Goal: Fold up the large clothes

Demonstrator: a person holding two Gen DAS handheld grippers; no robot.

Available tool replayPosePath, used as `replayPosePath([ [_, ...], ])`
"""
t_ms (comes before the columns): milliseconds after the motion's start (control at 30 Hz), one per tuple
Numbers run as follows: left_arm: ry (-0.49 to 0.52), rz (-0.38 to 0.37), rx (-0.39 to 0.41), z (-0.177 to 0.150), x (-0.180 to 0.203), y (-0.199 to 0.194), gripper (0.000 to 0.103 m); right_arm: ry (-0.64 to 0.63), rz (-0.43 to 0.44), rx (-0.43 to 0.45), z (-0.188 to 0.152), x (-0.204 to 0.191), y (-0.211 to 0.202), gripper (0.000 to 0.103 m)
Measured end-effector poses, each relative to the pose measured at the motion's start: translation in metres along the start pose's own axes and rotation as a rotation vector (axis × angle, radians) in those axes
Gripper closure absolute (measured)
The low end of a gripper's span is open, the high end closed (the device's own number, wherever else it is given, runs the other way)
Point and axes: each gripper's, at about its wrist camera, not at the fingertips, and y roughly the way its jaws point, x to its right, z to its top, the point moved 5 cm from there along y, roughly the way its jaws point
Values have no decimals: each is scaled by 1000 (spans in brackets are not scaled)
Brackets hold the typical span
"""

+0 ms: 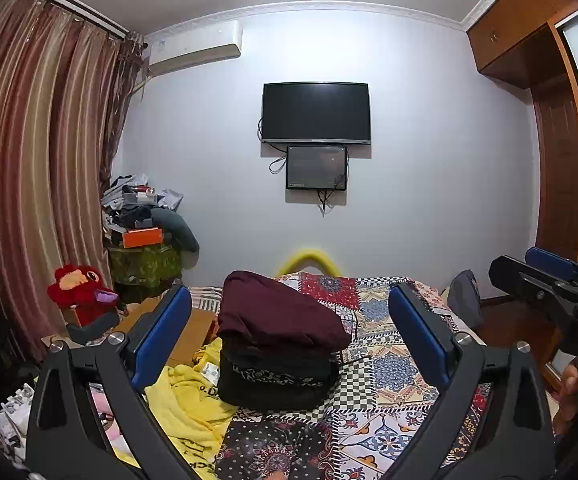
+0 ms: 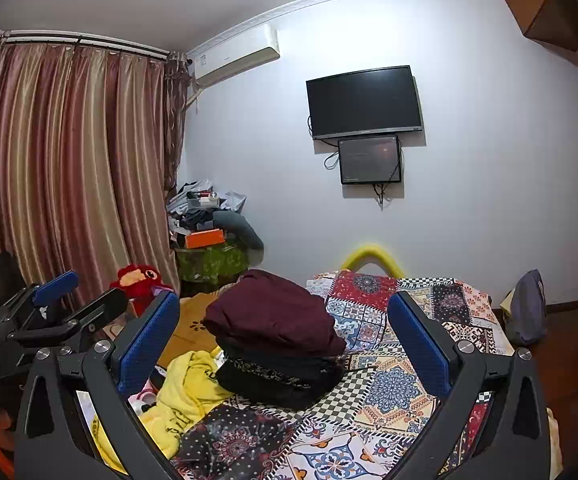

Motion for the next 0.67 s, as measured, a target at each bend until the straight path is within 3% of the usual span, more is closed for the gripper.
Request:
replayPosePath([
  [667, 4, -4, 1, 1, 4, -2, 3, 10, -8, -12, -1, -2, 5, 0],
])
